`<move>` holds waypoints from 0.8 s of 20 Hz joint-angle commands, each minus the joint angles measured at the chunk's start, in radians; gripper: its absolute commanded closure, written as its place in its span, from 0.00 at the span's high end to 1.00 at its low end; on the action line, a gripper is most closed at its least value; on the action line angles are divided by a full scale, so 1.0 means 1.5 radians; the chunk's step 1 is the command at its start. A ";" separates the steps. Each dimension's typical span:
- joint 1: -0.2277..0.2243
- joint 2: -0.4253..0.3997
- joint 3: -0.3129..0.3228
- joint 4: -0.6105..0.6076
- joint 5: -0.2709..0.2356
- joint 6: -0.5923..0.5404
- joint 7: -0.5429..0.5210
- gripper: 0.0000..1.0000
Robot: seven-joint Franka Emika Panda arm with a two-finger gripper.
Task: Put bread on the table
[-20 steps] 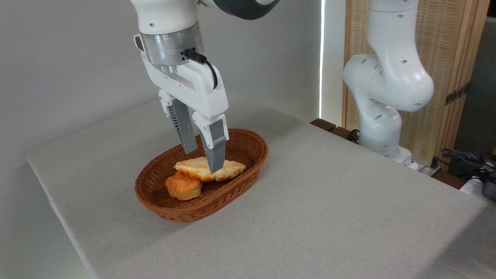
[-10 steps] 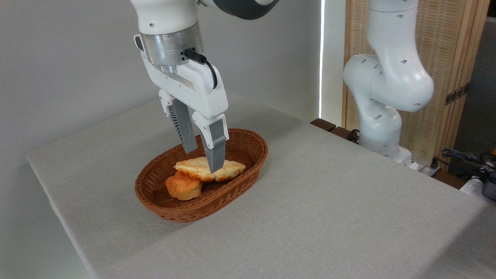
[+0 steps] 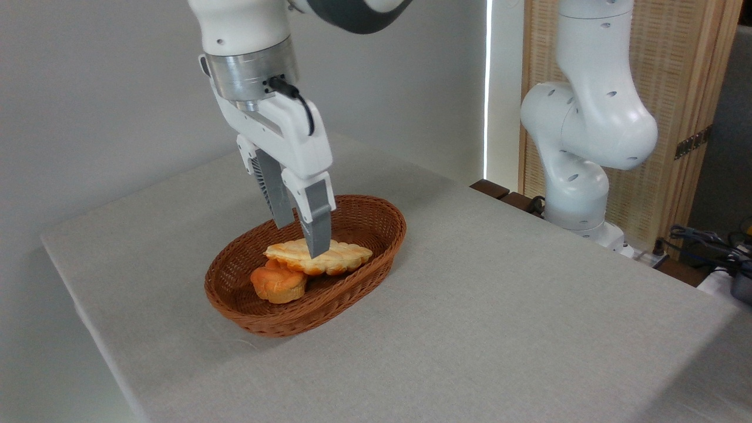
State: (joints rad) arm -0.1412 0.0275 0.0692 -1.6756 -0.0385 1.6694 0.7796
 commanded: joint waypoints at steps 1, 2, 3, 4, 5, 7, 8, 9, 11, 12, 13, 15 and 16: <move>-0.003 0.004 -0.004 0.001 -0.003 -0.012 -0.004 1.00; -0.003 0.004 -0.005 0.001 -0.003 -0.012 -0.002 1.00; -0.003 0.006 -0.006 0.000 -0.003 -0.012 0.000 1.00; -0.003 0.009 -0.013 -0.001 -0.003 -0.014 0.001 1.00; -0.003 0.013 -0.025 -0.003 -0.003 -0.015 0.001 1.00; -0.004 0.017 -0.040 -0.014 -0.005 -0.010 0.001 1.00; -0.005 0.017 -0.051 -0.026 -0.005 0.001 0.001 1.00; -0.005 0.018 -0.059 -0.036 -0.005 0.020 0.002 1.00; -0.005 0.018 -0.072 -0.060 -0.013 0.058 0.002 1.00; -0.007 0.018 -0.077 -0.070 -0.018 0.069 0.002 1.00; -0.007 0.018 -0.078 -0.078 -0.019 0.076 0.003 1.00; -0.011 0.018 -0.079 -0.093 -0.021 0.088 0.003 1.00; -0.015 0.018 -0.079 -0.101 -0.032 0.093 0.005 1.00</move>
State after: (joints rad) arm -0.1534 0.0685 -0.0522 -1.7831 -0.0500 1.7719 0.7801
